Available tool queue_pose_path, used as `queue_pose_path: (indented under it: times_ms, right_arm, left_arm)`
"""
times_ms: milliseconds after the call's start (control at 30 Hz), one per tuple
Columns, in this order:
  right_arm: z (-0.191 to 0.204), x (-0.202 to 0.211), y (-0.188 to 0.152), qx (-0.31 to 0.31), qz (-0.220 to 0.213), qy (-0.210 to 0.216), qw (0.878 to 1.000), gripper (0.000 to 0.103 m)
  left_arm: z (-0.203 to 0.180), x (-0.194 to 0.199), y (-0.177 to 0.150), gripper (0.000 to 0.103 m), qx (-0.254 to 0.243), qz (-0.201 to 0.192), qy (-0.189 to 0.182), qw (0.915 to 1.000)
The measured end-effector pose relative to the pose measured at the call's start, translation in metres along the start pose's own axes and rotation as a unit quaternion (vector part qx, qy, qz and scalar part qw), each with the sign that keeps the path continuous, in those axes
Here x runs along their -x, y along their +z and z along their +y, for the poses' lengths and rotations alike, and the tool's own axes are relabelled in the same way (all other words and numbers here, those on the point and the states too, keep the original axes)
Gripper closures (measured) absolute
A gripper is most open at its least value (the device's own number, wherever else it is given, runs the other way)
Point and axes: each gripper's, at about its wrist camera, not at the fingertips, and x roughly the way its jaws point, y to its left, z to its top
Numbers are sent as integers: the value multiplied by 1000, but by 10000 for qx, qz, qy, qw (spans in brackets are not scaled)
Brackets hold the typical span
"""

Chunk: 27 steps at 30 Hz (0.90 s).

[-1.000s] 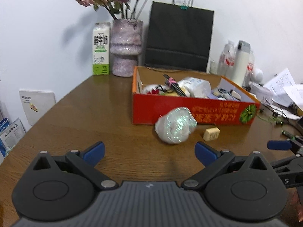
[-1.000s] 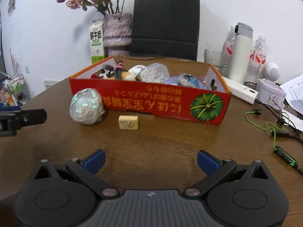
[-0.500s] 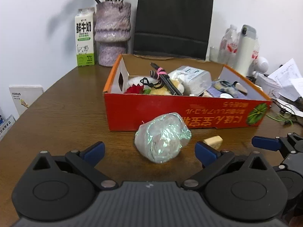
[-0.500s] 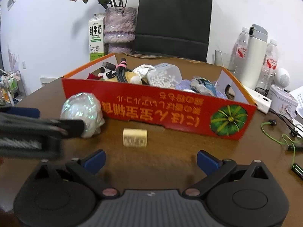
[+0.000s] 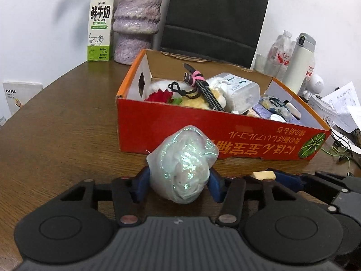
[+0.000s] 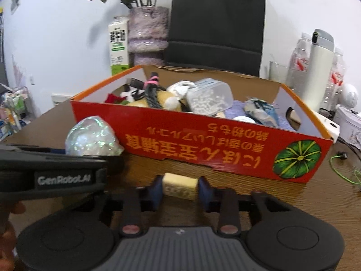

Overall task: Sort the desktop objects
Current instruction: 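Grasp the iridescent plastic bag with the left gripper while the right grasps the yellow block, then carry bag and yellow block into the box and open both grippers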

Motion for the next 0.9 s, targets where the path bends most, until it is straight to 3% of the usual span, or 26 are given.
queue_pose_path:
  times_ms: [167, 633, 900]
  right_arm:
    - [-2, 6, -1, -34, -48, -26, 10000, 73]
    - [-28, 59, -10, -495, -580, -52, 9971, 73]
    - [-39, 97, 21, -510, -1057, 186, 9929, 73]
  left_arm:
    - [-2, 4, -1, 63, -91, -140, -74, 9998]
    - [-14, 63, -14, 65, -413, -1062, -228, 9932]
    - [-31, 111, 24, 63, -267, -1764, -466, 9828]
